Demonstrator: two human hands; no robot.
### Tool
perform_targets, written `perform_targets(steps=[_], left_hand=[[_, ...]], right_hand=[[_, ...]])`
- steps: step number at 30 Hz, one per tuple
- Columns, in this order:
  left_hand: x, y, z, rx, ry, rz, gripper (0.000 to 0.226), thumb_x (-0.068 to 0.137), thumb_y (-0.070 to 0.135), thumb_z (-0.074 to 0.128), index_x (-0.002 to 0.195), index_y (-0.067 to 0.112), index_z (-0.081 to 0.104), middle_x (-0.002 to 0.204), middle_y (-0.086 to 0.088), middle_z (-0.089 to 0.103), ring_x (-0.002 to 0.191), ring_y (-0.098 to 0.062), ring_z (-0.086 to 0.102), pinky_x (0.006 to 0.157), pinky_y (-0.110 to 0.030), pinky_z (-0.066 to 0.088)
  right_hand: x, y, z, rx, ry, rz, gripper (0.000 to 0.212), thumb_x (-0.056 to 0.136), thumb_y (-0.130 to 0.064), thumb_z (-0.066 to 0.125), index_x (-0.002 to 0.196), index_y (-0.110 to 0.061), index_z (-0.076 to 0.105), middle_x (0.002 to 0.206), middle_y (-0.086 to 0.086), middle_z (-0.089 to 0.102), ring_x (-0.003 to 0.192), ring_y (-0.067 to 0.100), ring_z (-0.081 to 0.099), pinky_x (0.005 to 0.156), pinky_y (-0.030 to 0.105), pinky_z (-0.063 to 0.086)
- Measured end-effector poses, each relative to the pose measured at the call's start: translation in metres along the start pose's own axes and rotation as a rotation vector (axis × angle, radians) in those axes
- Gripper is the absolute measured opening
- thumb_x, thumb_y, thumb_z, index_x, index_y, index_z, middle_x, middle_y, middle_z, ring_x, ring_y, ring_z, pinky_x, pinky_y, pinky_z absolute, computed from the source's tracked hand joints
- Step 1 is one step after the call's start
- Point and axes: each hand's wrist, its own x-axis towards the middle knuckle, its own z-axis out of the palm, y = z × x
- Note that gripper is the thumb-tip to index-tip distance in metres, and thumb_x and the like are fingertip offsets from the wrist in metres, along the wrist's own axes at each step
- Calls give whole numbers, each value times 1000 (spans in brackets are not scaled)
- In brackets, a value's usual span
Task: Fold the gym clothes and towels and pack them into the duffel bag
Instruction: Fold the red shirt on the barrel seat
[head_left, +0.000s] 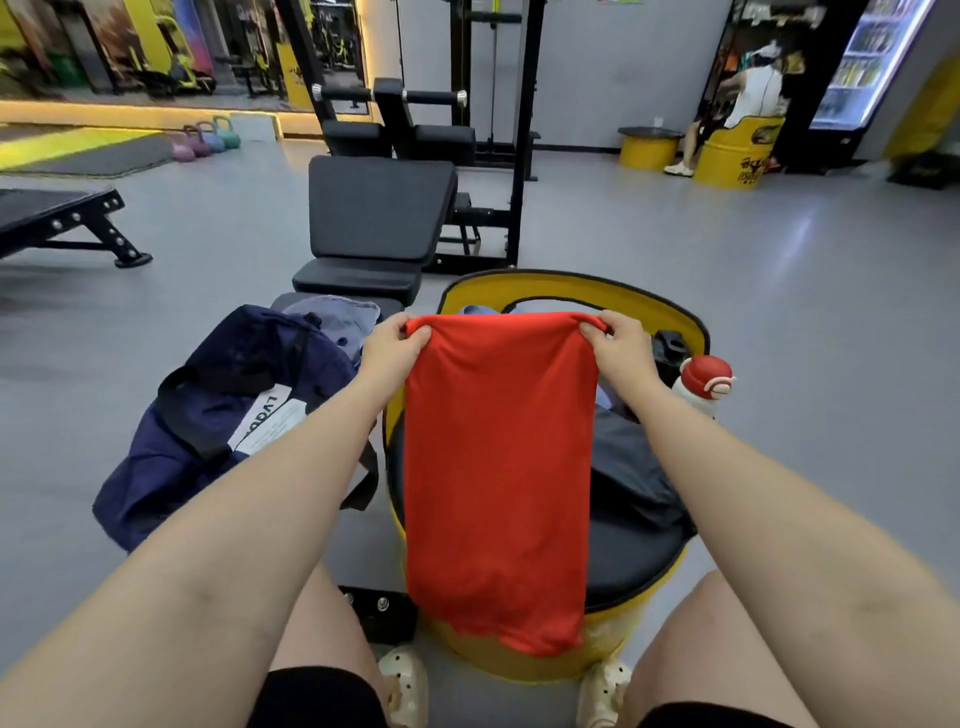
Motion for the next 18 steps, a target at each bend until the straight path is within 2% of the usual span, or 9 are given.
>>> perform_targets(steps=[3,6,10,14,16,18], left_hand=[[29,27,-7,-8,30,48,23,92,15,55,72,27,53,81,-4,57,78,-16,49,71,-31,39],[59,54,-16,17,64,91,19,91,18,57,75,27,56,82,-3,60,80,-18,52,76,-33,42],[101,99,-26,70,103,151,5,92,21,56,87,20,58,74,5,55,75,-15,51,66,-28,43],[146,139,-35,46,134,256,4,93,19,56,90,20,59,74,9,54,84,-15,52,65,-23,39],[163,159,-39,17,144,289,4,93,19,56,94,19,59,78,9,55,87,-15,52,67,-20,41],[174,177,-42,14,159,326,14,94,19,55,105,14,63,88,3,58,90,-15,53,75,-24,44]], right_hand=[[35,-18,-7,-10,31,-36,18,96,-17,54,102,-11,69,90,1,63,85,14,54,68,23,36],[74,-37,-12,14,47,-40,13,96,-19,55,95,-17,68,79,-1,59,76,14,53,62,24,40],[123,-69,-22,-16,98,-106,14,95,-18,55,88,-13,66,76,3,56,75,17,49,57,26,33],[171,-102,-33,30,149,-170,14,95,-15,54,94,-14,68,81,1,58,77,14,51,57,20,35],[195,-117,-39,50,181,-210,15,94,-14,54,97,-13,69,82,-2,59,80,13,52,60,18,36],[212,-129,-46,67,215,-248,16,93,-12,55,98,-11,71,82,-3,60,80,11,53,63,18,37]])
